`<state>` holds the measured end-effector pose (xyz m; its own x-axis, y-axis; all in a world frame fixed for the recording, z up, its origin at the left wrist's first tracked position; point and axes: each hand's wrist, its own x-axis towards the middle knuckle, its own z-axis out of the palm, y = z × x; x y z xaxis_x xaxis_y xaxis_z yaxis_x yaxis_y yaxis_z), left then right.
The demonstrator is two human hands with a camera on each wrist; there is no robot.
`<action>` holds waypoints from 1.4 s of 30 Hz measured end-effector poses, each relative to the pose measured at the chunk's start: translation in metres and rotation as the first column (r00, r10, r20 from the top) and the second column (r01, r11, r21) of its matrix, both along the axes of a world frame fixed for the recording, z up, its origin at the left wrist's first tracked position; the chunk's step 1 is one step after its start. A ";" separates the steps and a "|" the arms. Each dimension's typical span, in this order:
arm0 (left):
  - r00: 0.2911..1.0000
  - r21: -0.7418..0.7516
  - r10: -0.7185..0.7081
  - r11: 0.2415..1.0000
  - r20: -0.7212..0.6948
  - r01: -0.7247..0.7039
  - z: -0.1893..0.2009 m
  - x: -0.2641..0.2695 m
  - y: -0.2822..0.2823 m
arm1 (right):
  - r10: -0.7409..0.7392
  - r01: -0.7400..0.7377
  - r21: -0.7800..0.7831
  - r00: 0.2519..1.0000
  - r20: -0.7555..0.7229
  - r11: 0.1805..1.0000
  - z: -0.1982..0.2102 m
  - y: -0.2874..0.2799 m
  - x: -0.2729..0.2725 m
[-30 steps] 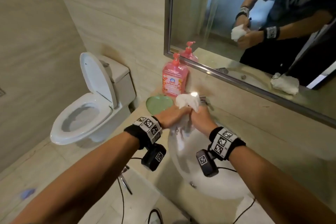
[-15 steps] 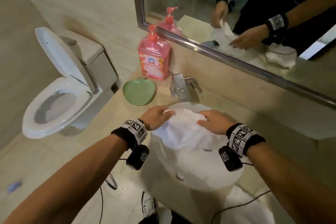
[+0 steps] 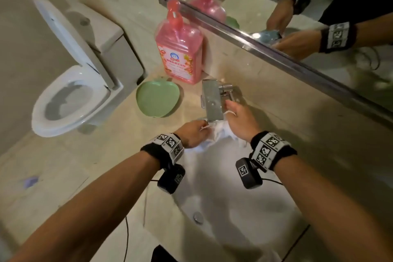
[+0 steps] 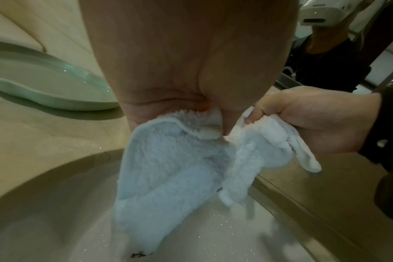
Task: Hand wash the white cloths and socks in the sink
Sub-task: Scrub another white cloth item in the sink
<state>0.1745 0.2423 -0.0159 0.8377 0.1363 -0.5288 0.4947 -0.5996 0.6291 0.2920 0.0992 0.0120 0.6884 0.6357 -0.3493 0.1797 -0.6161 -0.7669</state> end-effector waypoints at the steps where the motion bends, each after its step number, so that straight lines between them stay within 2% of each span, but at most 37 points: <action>1: 1.000 -0.011 0.002 1.000 -0.006 -0.002 -0.002 0.002 0.000 | -0.015 0.015 0.015 1.000 -0.005 1.000 -0.003 0.000 0.000; 5: 1.000 -0.032 0.016 0.999 0.009 -0.015 -0.011 0.010 0.000 | -0.060 0.059 -0.009 0.998 -0.028 0.998 -0.010 -0.002 0.007; 10: 0.996 -0.127 0.087 0.988 0.007 -0.085 -0.020 0.018 -0.003 | -0.053 0.055 -0.049 0.998 0.029 0.997 -0.010 -0.011 0.017; 12: 0.992 -0.140 0.118 0.984 0.046 -0.111 -0.022 0.019 -0.002 | -0.055 0.059 -0.054 0.996 0.068 0.997 -0.011 -0.012 0.020; 14: 0.984 -0.121 0.135 0.985 0.118 -0.120 -0.022 0.017 0.003 | -0.007 0.018 -0.097 0.994 0.113 0.995 -0.014 -0.014 0.020; 16: 0.976 -0.112 0.147 0.985 0.163 -0.130 -0.019 0.013 0.012 | 0.114 -0.086 -0.203 0.985 0.130 0.975 -0.019 -0.017 0.014; 18: 0.967 -0.151 0.182 0.976 0.180 -0.156 -0.012 0.006 0.023 | 0.168 -0.144 -0.245 0.983 0.079 0.959 -0.027 -0.016 0.007; 20: 0.962 -0.177 0.206 0.969 0.181 -0.175 -0.001 -0.004 0.036 | 0.179 -0.184 -0.197 0.983 -0.044 0.963 -0.037 -0.008 0.003; 23: 0.963 -0.211 0.220 0.960 0.154 -0.185 0.013 -0.017 0.056 | 0.104 -0.120 -0.059 0.970 -0.220 0.991 -0.047 0.012 -0.006; 26: 0.973 -0.164 0.177 0.975 0.146 -0.152 0.023 -0.023 0.069 | 0.086 -0.057 0.104 0.948 -0.308 0.993 -0.053 0.027 -0.014; 29: 0.969 -0.091 0.168 0.984 0.180 -0.153 0.024 -0.022 0.072 | 0.082 -0.051 0.097 0.937 -0.339 0.994 -0.055 0.031 -0.019; 34: 0.992 -0.081 0.108 0.991 0.071 -0.102 0.008 -0.012 0.056 | -0.018 0.019 -0.001 0.941 -0.339 1.000 -0.064 0.016 -0.010; 37: 0.998 -0.124 0.022 0.992 0.054 -0.015 -0.002 0.002 0.037 | 0.092 -0.085 0.036 0.900 -0.425 0.996 -0.064 0.005 -0.004; 40: 0.999 -0.143 0.009 0.990 0.043 -0.002 -0.015 0.020 0.020 | 0.146 -0.169 -0.043 0.932 -0.331 0.985 -0.063 -0.006 0.001; 42: 0.997 -0.208 0.080 0.975 0.017 -0.075 -0.024 0.028 0.012 | 0.091 -0.100 -0.016 0.952 -0.293 0.995 -0.061 -0.015 0.007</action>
<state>0.2026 0.2539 -0.0400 0.8423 0.0912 -0.5313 0.5170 -0.4158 0.7482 0.2993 0.0843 -0.0489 0.4904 0.6793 -0.5460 0.0096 -0.6307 -0.7760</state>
